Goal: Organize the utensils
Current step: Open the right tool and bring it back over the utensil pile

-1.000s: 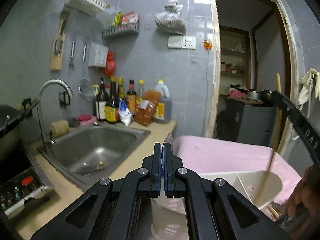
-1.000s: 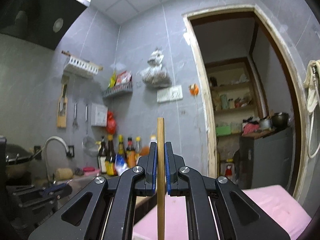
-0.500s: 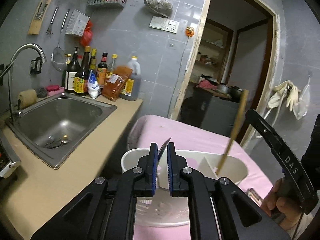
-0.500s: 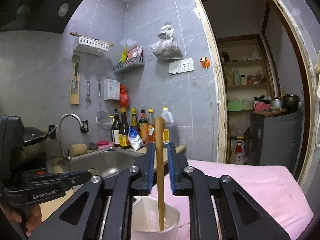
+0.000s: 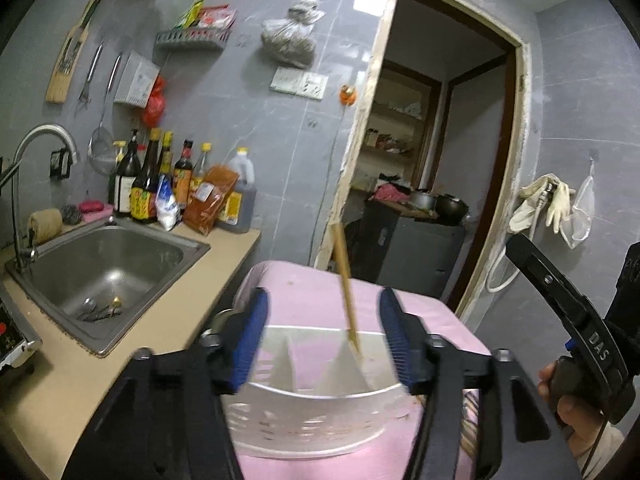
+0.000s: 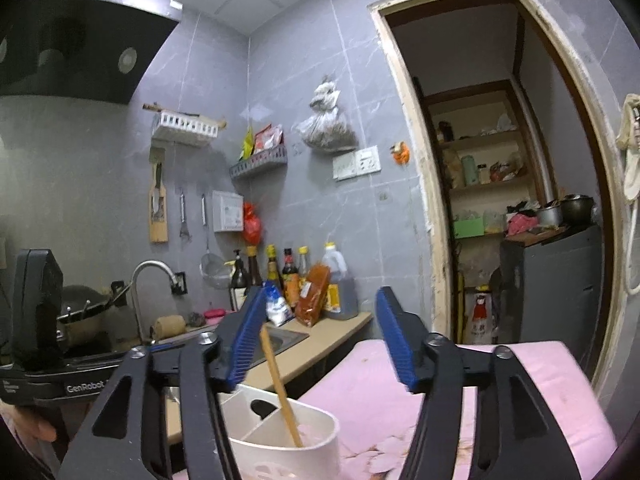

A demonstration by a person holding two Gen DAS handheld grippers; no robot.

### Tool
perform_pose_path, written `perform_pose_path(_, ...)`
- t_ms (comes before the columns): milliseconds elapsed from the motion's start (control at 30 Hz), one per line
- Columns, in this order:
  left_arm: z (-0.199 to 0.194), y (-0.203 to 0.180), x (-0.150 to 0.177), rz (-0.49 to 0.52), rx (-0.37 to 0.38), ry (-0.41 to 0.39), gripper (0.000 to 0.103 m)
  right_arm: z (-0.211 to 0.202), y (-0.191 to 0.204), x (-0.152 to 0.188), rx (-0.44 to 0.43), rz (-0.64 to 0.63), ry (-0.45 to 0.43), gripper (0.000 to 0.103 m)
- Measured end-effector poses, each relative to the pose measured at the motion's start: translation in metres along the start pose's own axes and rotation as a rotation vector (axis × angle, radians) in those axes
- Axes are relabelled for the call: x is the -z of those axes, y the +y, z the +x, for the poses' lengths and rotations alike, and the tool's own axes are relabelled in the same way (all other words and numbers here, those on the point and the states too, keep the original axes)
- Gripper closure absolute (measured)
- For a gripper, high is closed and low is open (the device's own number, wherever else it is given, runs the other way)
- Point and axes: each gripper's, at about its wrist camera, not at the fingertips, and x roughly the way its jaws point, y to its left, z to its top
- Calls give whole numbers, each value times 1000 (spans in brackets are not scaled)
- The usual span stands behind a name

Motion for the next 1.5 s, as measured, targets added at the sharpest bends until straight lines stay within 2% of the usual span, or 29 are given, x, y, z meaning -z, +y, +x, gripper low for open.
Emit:
perform_pose_path(33,-3,-6,0,10,2,-14,39,-6,-4,-2,12,-1,-10,25)
perform_pose_path(133,-6,-23,1,35,8,-36,35,-26,-16,-8,63,-16,-29,13)
perform_pose_path(167,-5,-29,2,44,17,-37,35,-34,-21,-10,87,-24,-34,5)
perform_pose_path(200,-4,-36,3,51,29,-37,29,-40,-25,-11,100,-28,-38,0)
perform_pose_path(233,-4,-41,5,55,38,-39,20,-46,-29,-12,114,-32,-40,0)
perform_pose_path(300,-3,-50,9,61,45,-52,16,-61,-38,-13,149,-53,-37,0)
perform_pose_path(533,11,-86,30,126,96,13,15,-102,-73,-9,265,-91,7,0)
perform_pose_path(700,30,-110,52,189,120,116,15,-118,-101,8,334,-100,114,0)
perform_pose_path(900,56,-130,81,250,148,249,16,-114,-132,37,362,-54,311,2)
perform_pose_path(967,67,-134,91,253,157,298,19,-109,-138,47,351,-31,368,7)
perform_pose_path(1033,77,-137,99,259,164,353,32,-103,-144,56,335,-15,424,16)
perform_pose_path(1100,89,-140,108,262,170,415,41,-95,-147,66,314,-5,486,27)
perform_pose_path(1200,111,-142,119,245,180,517,54,-84,-151,80,272,18,575,36)
perform_pose_path(1333,132,-138,126,199,177,611,71,-69,-152,96,226,24,681,48)
perform_pose_path(1400,144,-136,129,174,176,657,74,-62,-153,103,203,29,729,55)
perform_pose_path(1500,154,-135,132,154,174,696,78,-54,-153,110,178,33,782,60)
